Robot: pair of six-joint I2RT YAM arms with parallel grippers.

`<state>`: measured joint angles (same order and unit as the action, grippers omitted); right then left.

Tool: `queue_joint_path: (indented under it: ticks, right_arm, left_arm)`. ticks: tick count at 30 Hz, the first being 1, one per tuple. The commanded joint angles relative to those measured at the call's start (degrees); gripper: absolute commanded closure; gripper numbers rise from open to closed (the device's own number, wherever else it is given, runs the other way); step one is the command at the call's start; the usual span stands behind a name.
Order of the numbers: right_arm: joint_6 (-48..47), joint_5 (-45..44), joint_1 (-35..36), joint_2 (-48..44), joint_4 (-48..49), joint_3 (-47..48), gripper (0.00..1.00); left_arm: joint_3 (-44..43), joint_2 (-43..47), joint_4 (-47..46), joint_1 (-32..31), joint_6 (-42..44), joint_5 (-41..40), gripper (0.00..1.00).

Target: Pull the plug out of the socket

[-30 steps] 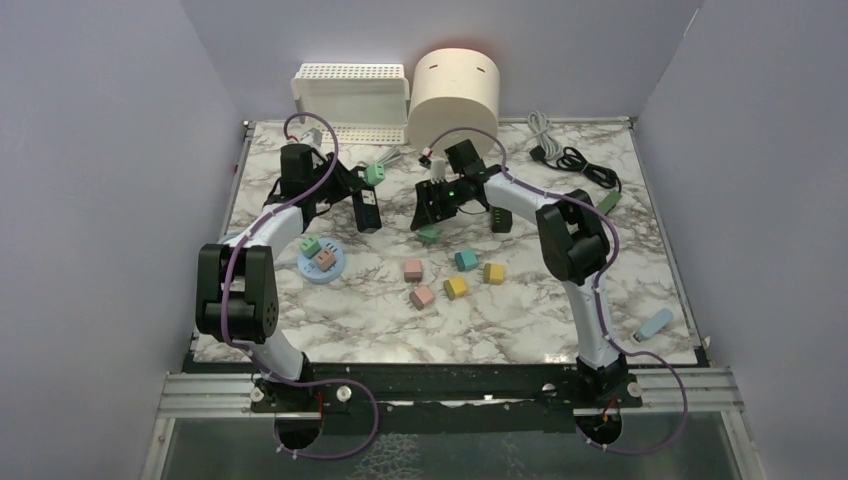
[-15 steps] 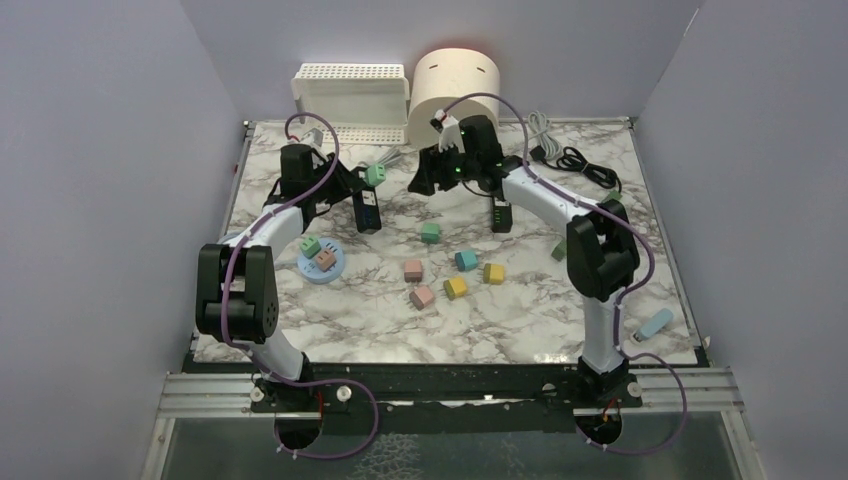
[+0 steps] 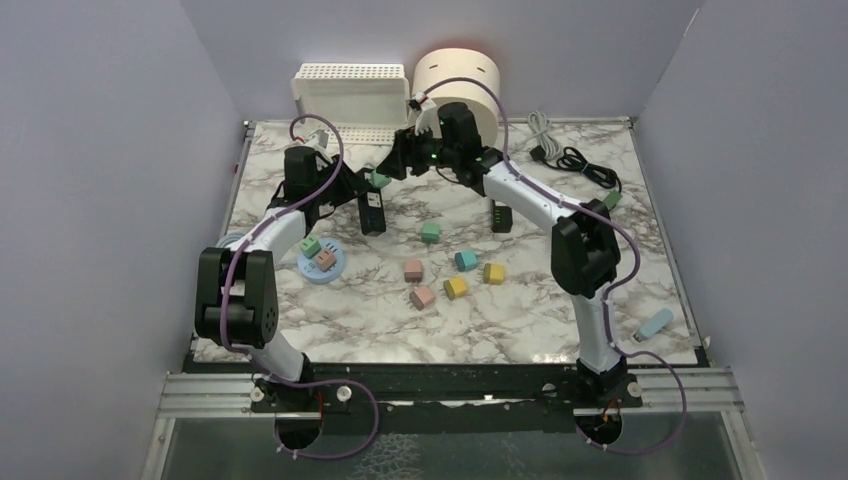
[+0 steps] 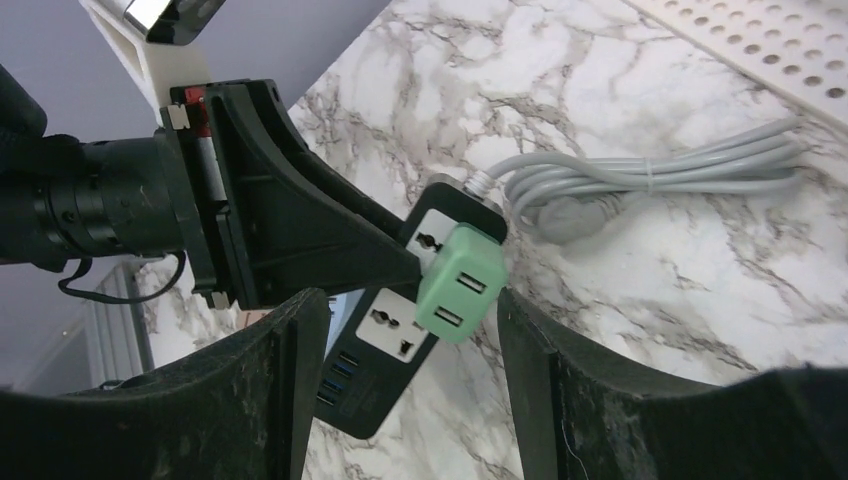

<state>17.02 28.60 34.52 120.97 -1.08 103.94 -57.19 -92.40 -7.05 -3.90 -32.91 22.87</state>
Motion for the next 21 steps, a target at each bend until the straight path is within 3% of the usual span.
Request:
queue_joint_path:
  ticks: [1, 15, 21]
  right_arm:
    - [2.5, -1.2, 1.5, 3.5, -3.9, 3.6, 0.34]
    - [1.8, -6.3, 2.7, 6.7, -7.1, 5.4, 0.35]
    - [3.4, -4.1, 3.0, 9.5, -8.1, 9.4, 0.43]
  left_arm:
    - [-0.1, 3.4, -5.3, -0.6, -0.7, 1.8, 1.0]
    - [-0.4, 4.8, -5.3, -0.8, -0.8, 2.0, 1.0]
    - [0.0, 4.8, -6.3, -1.1, -1.3, 2.7, 1.0]
